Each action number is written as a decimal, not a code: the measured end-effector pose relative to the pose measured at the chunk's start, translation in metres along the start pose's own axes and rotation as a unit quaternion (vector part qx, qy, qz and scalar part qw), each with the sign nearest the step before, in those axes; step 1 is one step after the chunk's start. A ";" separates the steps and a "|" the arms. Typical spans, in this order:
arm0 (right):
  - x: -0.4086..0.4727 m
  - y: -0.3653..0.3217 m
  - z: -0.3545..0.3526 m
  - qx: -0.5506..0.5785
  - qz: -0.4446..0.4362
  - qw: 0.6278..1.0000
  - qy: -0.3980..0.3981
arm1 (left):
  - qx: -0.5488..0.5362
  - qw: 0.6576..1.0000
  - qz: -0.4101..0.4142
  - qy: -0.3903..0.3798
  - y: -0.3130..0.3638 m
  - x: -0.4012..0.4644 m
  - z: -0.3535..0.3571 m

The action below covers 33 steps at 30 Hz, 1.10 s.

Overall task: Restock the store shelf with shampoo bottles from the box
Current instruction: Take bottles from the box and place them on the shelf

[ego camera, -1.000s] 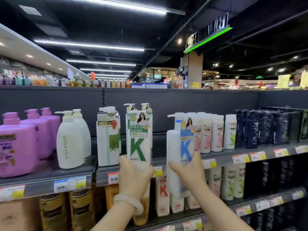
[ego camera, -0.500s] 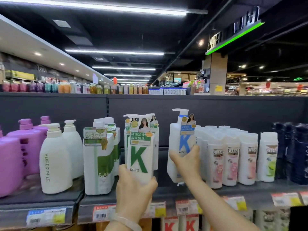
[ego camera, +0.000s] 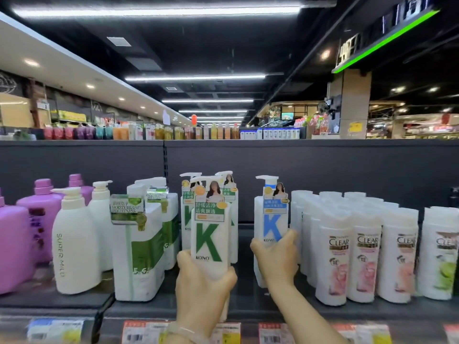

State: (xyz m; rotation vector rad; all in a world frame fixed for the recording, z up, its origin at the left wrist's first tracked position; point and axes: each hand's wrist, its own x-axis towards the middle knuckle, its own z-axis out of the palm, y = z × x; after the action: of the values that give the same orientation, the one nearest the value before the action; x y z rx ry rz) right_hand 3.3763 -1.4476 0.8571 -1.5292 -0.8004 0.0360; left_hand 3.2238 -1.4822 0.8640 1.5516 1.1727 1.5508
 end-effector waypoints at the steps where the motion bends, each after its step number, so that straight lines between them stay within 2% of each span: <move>1: -0.001 -0.001 -0.001 -0.002 0.003 1.000 0.002 | -0.004 1.000 0.005 0.004 0.000 0.002 0.003; 5: -0.008 -0.003 -0.008 -0.003 -0.003 1.000 0.007 | -0.001 0.999 0.037 0.013 -0.002 0.009 0.014; 13: -0.017 -0.004 -0.017 0.004 -0.015 1.000 0.014 | 0.002 0.999 0.044 0.006 -0.008 0.019 0.030; 18: -0.021 0.002 -0.022 0.050 -0.019 0.998 -0.030 | 0.001 0.999 0.040 0.014 -0.010 0.031 0.039; 23: -0.028 0.017 -0.031 0.025 -0.021 0.996 -0.080 | -0.003 1.000 0.027 0.007 -0.011 0.046 0.055; 29: -0.031 0.027 -0.029 0.005 -0.019 0.995 -0.097 | 0.084 0.995 0.048 0.033 -0.026 0.055 0.073; 33: -0.030 0.029 -0.027 0.011 -0.016 0.995 -0.098 | 0.108 0.993 0.001 0.042 -0.034 0.058 0.077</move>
State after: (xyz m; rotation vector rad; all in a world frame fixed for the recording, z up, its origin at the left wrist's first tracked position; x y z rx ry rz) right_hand 3.3794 -1.4831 0.8225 -1.5076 -0.9778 0.1722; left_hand 3.2889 -1.4052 0.8499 1.6382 1.4251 1.5451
